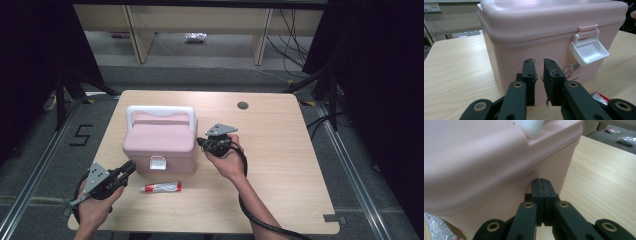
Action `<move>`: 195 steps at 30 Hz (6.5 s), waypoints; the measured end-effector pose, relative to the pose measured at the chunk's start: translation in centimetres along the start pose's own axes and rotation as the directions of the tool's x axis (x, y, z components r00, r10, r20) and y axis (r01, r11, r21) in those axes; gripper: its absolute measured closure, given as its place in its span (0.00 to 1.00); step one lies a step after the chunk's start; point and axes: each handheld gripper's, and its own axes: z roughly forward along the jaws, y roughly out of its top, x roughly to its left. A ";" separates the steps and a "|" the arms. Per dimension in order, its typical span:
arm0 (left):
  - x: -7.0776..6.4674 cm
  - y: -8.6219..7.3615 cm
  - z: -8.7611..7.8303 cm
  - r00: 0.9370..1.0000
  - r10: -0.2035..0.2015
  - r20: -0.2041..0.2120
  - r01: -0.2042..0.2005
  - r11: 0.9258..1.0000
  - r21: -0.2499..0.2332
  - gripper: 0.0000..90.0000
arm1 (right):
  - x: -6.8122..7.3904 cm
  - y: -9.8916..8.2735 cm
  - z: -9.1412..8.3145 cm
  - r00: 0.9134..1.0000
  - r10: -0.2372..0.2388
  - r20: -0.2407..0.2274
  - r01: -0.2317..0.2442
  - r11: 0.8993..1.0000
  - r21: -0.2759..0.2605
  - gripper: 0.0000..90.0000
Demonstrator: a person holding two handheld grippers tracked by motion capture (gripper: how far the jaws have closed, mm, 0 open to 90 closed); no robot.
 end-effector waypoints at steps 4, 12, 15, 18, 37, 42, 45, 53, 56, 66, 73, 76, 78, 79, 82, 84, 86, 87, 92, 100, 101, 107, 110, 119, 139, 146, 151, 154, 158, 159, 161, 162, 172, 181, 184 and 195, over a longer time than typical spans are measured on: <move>0.0 0.1 -0.1 1.000 -0.006 0.006 0.006 1.000 -0.015 0.82 | -0.5 -0.2 -0.5 1.000 -0.007 0.018 0.007 1.000 -0.005 0.92; 0.2 0.8 -0.8 0.996 -0.087 0.000 0.087 0.995 -0.053 0.59 | -1.6 -1.3 -3.5 0.996 0.054 0.075 -0.054 0.999 0.000 0.78; 0.4 1.5 -1.2 0.992 -0.129 -0.003 0.129 0.988 -0.082 0.51 | -3.3 -2.4 -6.1 0.991 0.068 0.114 -0.067 0.998 -0.010 0.73; 0.5 2.1 -1.3 0.990 -0.144 -0.002 0.144 0.985 -0.094 0.49 | -4.3 -3.4 -8.1 0.982 0.095 0.166 -0.093 0.995 -0.016 0.69; 1.1 5.2 -0.4 0.984 -0.180 -0.002 0.178 0.978 -0.107 0.46 | -3.9 -5.4 -10.9 0.970 0.146 0.194 -0.136 0.989 -0.059 0.67; 1.7 6.5 0.4 0.983 -0.182 -0.004 0.181 0.979 -0.093 0.47 | -3.4 -5.2 -10.6 0.972 0.152 0.180 -0.143 0.988 -0.060 0.67; 2.2 7.3 0.9 0.983 -0.183 -0.014 0.181 0.981 -0.071 0.48 | -3.3 -5.0 -10.5 0.972 0.106 0.207 -0.097 0.994 -0.053 0.67; 3.6 9.0 2.9 0.981 -0.193 -0.034 0.192 0.981 -0.031 0.50 | -2.2 -4.6 -10.1 0.978 0.126 0.167 -0.119 0.992 -0.050 0.68; 4.3 9.6 3.6 0.979 -0.199 -0.050 0.199 0.980 0.001 0.51 | -2.1 -4.5 -10.0 0.981 0.114 0.157 -0.107 0.993 -0.051 0.69; 5.8 10.6 6.4 0.976 -0.209 -0.066 0.213 0.975 0.065 0.58 | -1.5 -4.5 -9.5 0.984 0.105 0.141 -0.099 0.994 -0.048 0.71; 6.1 10.6 7.6 0.975 -0.212 -0.064 0.218 0.971 0.097 0.62 | -0.9 -4.6 -9.4 0.983 0.141 0.120 -0.138 0.990 -0.033 0.71; 6.2 10.6 7.8 0.977 -0.204 -0.062 0.210 0.973 0.101 0.66 | -0.8 -4.7 -9.1 0.984 0.134 0.117 -0.129 0.991 -0.045 0.71; 6.2 10.6 8.0 0.978 -0.198 -0.065 0.204 0.973 0.107 0.67 | -0.9 -4.6 -9.1 0.987 0.107 0.119 -0.102 0.994 -0.042 0.71; 6.3 10.5 8.2 0.979 -0.192 -0.063 0.198 0.973 0.115 0.70 | -0.9 -4.6 -9.1 0.987 0.100 0.124 -0.097 0.995 -0.031 0.71; 6.2 10.6 8.3 0.977 -0.196 -0.080 0.205 0.971 0.122 0.73 | -0.8 -4.7 -9.0 0.987 0.111 0.119 -0.108 0.994 -0.033 0.71; 6.5 10.7 8.2 0.975 -0.206 -0.080 0.215 0.969 0.125 0.80 | -0.7 -4.7 -8.7 0.990 0.096 0.101 -0.092 0.995 -0.039 0.71; 6.5 10.8 8.2 0.973 -0.216 -0.080 0.225 0.966 0.130 0.80 | -0.5 -4.6 -8.7 0.989 0.107 0.098 -0.104 0.994 -0.039 0.71; 6.5 10.8 8.2 0.973 -0.216 -0.080 0.225 0.966 0.130 0.80 | -0.5 -4.6 -8.7 0.989 0.107 0.098 -0.104 0.994 -0.039 0.71; 6.6 11.1 8.3 0.972 -0.221 -0.077 0.230 0.964 0.135 0.81 | -0.2 -4.3 -8.6 0.991 0.096 0.088 -0.093 0.995 -0.037 0.74; 6.8 12.0 8.4 0.967 -0.242 -0.076 0.251 0.958 0.137 0.81 | 0.5 -4.0 -8.1 0.995 0.081 0.065 -0.079 0.996 -0.035 0.84; 6.8 12.1 8.4 0.969 -0.237 -0.070 0.245 0.960 0.134 0.81 | 0.6 -3.9 -8.1 0.995 0.073 0.070 -0.071 0.997 -0.026 0.86; 7.0 12.6 8.5 0.967 -0.243 -0.076 0.252 0.957 0.145 0.81 | 1.0 -3.2 -7.9 0.998 0.036 0.044 -0.033 0.998 -0.061 1.00; 7.0 12.7 8.5 0.968 -0.239 -0.074 0.248 0.958 0.148 0.81 | 1.4 -2.6 -8.1 0.997 0.054 0.049 -0.051 0.997 -0.061 1.00; 7.0 13.0 8.5 0.964 -0.254 -0.077 0.263 0.952 0.156 0.81 | 2.8 -0.9 -7.3 0.998 0.038 -0.043 -0.042 0.996 -0.080 1.00; 7.2 12.9 8.1 0.972 -0.230 -0.038 0.233 0.960 0.157 0.72 | 4.5 0.9 -5.0 0.996 0.019 -0.091 -0.026 0.996 -0.084 1.00; 6.2 13.4 5.8 0.977 -0.203 -0.059 0.208 0.972 0.111 0.58 | 4.5 1.0 -5.0 0.996 0.020 -0.087 -0.027 0.996 -0.086 1.00; 4.5 14.0 3.1 0.991 -0.127 -0.029 0.128 0.991 0.040 0.67 | 4.5 1.1 -5.2 0.997 0.008 -0.083 -0.015 0.996 -0.085 1.00; 3.3 13.8 1.7 0.996 -0.091 0.015 0.091 0.995 0.034 0.85 | 4.5 1.1 -5.1 0.996 0.014 -0.086 -0.022 0.995 -0.095 1.00; 0.8 11.9 0.1 0.993 -0.061 0.104 0.059 0.998 0.023 0.97 | 4.6 1.1 -5.2 0.996 0.037 -0.086 -0.045 0.995 -0.092 1.00; 0.3 11.4 -0.2 0.992 -0.060 0.116 0.057 0.998 0.021 0.99 | 4.6 1.1 -5.2 0.996 0.027 -0.085 -0.035 0.995 -0.094 1.00; -0.3 10.7 -0.5 0.990 -0.048 0.129 0.045 0.999 0.031 0.99 | 4.5 1.1 -5.2 0.997 0.012 -0.079 -0.020 0.996 -0.093 1.00; -0.7 10.2 -0.7 0.990 -0.043 0.136 0.037 0.998 0.044 0.99 | 4.5 1.1 -5.2 0.997 0.012 -0.080 -0.019 0.995 -0.095 1.00; -1.9 6.7 1.0 0.990 -0.016 0.141 0.002 0.995 0.101 0.99 | 4.6 1.2 -5.4 0.996 0.036 -0.087 -0.044 0.995 -0.091 1.00; -1.3 7.2 1.9 0.993 -0.027 0.116 0.015 0.994 0.106 0.99 | 4.6 1.2 -5.5 0.996 0.035 -0.078 -0.042 0.995 -0.089 1.00; -1.2 7.3 2.1 0.993 -0.042 0.106 0.030 0.994 0.107 1.00 | 4.6 1.2 -5.4 0.996 0.035 -0.081 -0.043 0.995 -0.093 1.00; -0.9 8.5 2.5 0.994 -0.019 0.109 0.013 0.998 0.058 0.99 | 5.1 1.5 -5.7 0.996 0.002 -0.089 -0.011 0.995 -0.097 1.00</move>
